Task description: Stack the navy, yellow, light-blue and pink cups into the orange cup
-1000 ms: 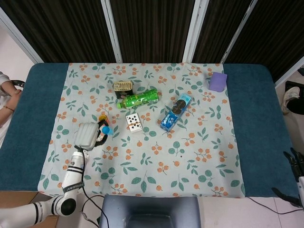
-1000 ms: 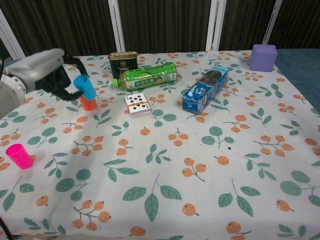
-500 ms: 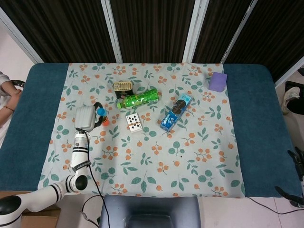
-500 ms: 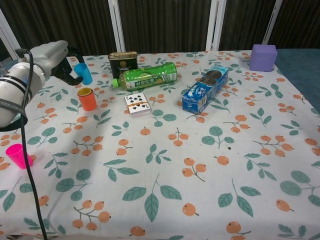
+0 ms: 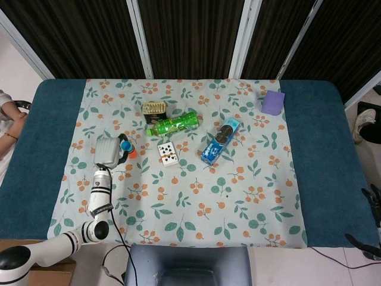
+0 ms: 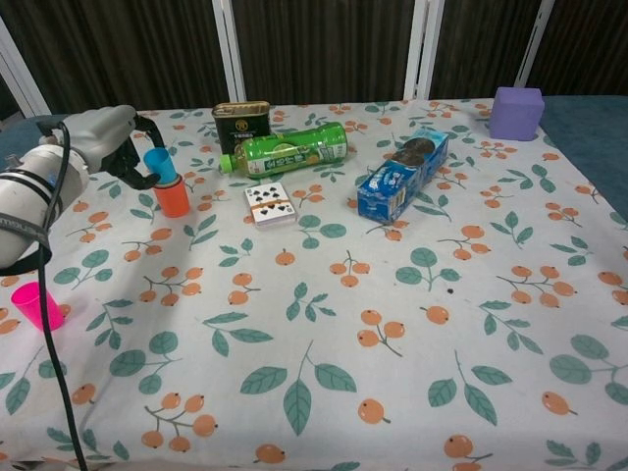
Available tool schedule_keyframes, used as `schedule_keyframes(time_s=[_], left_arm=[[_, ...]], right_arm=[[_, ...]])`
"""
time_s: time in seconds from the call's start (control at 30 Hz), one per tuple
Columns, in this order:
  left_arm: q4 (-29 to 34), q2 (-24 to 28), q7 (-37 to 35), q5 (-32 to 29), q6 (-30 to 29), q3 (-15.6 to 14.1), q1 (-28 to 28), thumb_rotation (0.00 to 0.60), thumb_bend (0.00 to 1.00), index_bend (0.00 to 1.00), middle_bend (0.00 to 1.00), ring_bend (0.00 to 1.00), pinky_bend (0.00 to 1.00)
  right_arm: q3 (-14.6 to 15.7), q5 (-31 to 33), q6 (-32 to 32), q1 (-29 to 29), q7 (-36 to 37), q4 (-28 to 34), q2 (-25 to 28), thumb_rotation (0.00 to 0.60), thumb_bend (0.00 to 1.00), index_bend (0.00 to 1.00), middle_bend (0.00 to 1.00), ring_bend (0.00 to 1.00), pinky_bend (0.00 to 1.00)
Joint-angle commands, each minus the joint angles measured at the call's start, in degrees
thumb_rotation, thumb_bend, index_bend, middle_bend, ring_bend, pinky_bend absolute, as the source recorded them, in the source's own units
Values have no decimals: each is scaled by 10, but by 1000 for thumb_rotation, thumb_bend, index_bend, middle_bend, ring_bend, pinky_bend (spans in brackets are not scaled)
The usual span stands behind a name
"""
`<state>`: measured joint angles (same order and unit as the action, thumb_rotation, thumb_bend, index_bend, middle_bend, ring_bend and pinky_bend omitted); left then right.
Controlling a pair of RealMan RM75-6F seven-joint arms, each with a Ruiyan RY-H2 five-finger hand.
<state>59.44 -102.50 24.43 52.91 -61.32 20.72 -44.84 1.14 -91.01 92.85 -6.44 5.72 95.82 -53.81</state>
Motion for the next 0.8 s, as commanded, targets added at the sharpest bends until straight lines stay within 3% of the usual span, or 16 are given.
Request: schedule_keyframes(time_s=[0.03, 0.1, 0.17, 0.2, 0.33, 0.53, 0.67, 0.8], left_arm=[[0, 0, 0, 0, 1, -1, 1, 600, 374, 499, 1000, 1000, 1000], [1, 0, 1, -2, 4, -3, 2, 600, 374, 311, 1000, 1000, 1000], [18, 7, 1, -3, 8, -7, 7, 600, 372, 50, 1000, 1000, 1000], [30, 13, 2, -2, 6, -9, 10, 600, 369, 2, 1000, 1000, 1000], [117, 54, 20, 3, -7, -23, 30, 600, 360, 0, 1000, 1000, 1000], [325, 156, 31, 62, -69, -74, 90, 600, 355, 0, 1000, 1000, 1000], [435, 233, 27, 116, -106, -133, 143, 600, 352, 1, 1000, 1000, 1000], [479, 275, 2, 164, -137, -197, 196, 600, 352, 22, 1000, 1000, 1000]], right_arm=[[0, 0, 0, 0, 0, 0, 0, 600, 215, 0, 0, 0, 0], [0, 0, 0, 0, 0, 0, 0, 600, 216, 0, 0, 0, 0], [0, 0, -1, 0, -1, 0, -1, 600, 215, 0, 0, 0, 0], [0, -1, -1, 1, -1, 0, -1, 600, 216, 0, 0, 0, 0], [1, -2, -3, 1, -5, 0, -2, 600, 215, 0, 0, 0, 0], [4, -7, -7, 2, -12, 1, -5, 600, 215, 0, 0, 0, 0], [6, -12, -4, 1, -12, 1, -5, 600, 215, 0, 0, 0, 0], [7, -14, -6, 2, -12, 1, -5, 600, 215, 0, 0, 0, 0]])
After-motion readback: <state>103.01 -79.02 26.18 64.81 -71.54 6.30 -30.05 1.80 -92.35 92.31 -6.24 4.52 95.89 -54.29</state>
